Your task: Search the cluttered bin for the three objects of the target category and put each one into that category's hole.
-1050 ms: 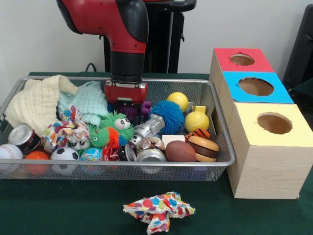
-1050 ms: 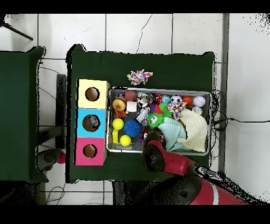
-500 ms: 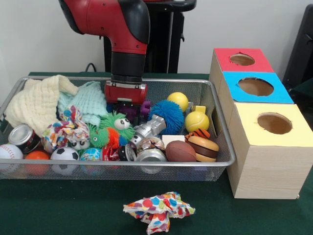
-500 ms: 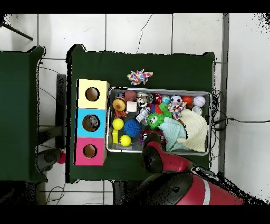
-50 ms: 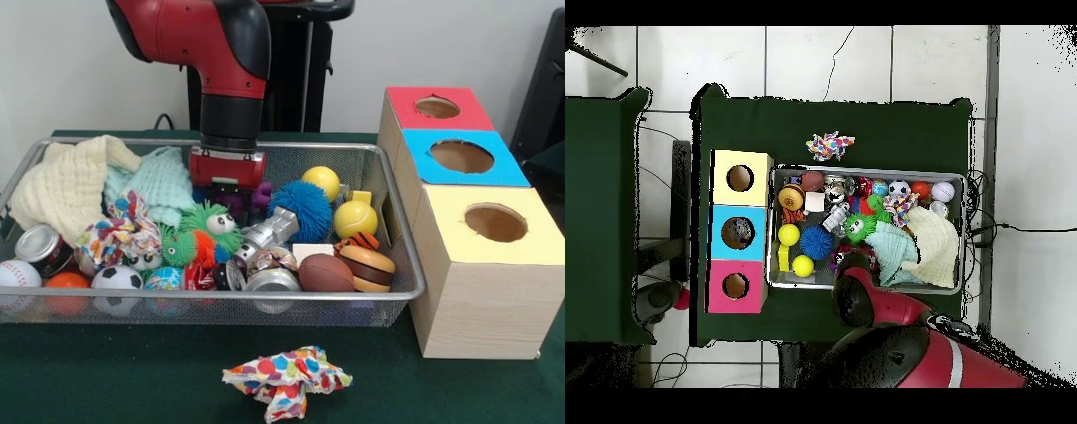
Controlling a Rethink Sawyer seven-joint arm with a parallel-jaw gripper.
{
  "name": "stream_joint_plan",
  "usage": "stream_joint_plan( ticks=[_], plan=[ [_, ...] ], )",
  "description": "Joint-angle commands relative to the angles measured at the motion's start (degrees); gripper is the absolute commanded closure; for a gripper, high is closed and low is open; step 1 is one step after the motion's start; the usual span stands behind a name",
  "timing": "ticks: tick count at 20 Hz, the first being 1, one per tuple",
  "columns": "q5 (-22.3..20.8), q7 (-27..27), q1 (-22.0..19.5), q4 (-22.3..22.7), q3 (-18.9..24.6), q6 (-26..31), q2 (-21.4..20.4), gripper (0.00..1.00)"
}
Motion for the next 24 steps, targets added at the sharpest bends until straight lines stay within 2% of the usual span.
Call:
stream_joint_plan(
  ticks=[1,5,9,11,12,13,14,16,18,20,23,24],
  plan=[
    [4.3,9.1,-3.0,-14.6,5.2,10.0,16.3,1.00],
    [1.5,7.9,-3.1,-14.9,5.5,8.6,15.8,1.00],
    [1.6,7.7,-4.7,-13.2,7.8,14.4,14.0,1.00],
    [2.3,8.1,-7.5,-10.7,11.3,20.4,12.3,1.00],
    [2.1,7.9,-10.8,-8.5,15.1,25.2,11.2,1.00],
    [2.0,8.3,-12.4,-7.0,17.1,26.4,10.6,1.00],
    [2.5,8.4,-15.9,-4.6,20.9,30.5,10.0,1.00],
    [3.9,7.8,-17.9,-1.9,23.4,34.5,8.4,1.00],
    [4.7,8.0,-19.4,-0.2,25.0,35.5,8.0,1.00],
    [4.8,7.1,-19.1,0.2,24.5,35.8,7.1,1.00],
    [3.3,6.8,-18.8,0.3,24.2,33.3,6.9,1.00],
    [2.8,6.7,-18.7,0.3,24.1,32.5,6.8,0.00]
  ],
)
